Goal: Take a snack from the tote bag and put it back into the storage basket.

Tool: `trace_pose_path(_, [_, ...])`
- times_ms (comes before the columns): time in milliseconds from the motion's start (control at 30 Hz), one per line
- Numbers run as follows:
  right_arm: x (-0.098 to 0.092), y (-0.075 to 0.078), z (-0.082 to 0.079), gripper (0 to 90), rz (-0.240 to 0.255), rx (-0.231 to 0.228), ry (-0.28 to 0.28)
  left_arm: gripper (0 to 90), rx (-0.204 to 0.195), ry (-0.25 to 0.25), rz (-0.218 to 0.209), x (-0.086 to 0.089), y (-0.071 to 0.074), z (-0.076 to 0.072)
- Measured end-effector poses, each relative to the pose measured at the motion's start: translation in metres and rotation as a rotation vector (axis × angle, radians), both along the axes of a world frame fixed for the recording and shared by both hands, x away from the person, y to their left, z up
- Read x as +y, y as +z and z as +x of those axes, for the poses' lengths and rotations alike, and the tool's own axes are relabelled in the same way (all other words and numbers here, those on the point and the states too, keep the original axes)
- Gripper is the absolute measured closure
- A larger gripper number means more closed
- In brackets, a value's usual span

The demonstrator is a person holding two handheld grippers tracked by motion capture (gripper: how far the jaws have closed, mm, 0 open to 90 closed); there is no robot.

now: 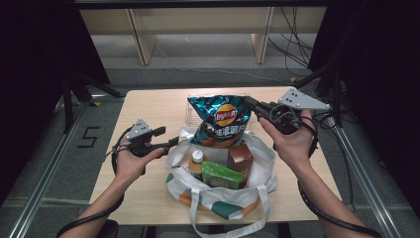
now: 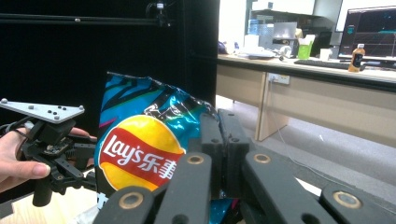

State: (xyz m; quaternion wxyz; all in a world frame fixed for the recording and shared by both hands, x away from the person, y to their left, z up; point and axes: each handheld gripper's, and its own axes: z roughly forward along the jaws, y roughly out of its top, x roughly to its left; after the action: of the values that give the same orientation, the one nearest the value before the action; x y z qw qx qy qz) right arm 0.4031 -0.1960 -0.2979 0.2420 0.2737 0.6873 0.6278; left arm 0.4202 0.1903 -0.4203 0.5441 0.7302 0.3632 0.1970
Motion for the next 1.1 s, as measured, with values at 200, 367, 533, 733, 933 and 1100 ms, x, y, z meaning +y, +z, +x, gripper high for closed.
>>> trace_pose_path(200, [-0.001,0.003,0.003,90.0,-0.004,-0.029,-0.009,30.7,-0.001,0.002,-0.002,0.0,0.0,0.0])
trace_pose_path(367, [0.0,0.008,0.002,90.0,0.003,-0.02,-0.009,30.6,-0.001,0.004,-0.005,0.0,0.0,0.0])
trace_pose_path(533, [0.0,0.015,0.001,90.0,0.009,-0.02,-0.01,30.6,-0.001,0.005,-0.008,0.001,0.0,0.0])
trace_pose_path(733, [-0.001,0.02,0.004,90.0,0.009,-0.037,-0.014,30.6,-0.002,0.006,-0.007,0.001,0.0,0.0])
trace_pose_path(933, [-0.002,0.024,0.005,90.0,0.007,-0.049,-0.033,30.6,-0.006,0.003,-0.015,0.001,0.0,0.001])
trace_pose_path(1100, [-0.004,0.026,0.006,90.0,0.021,-0.046,-0.043,30.6,-0.006,0.001,-0.016,0.001,0.0,0.001])
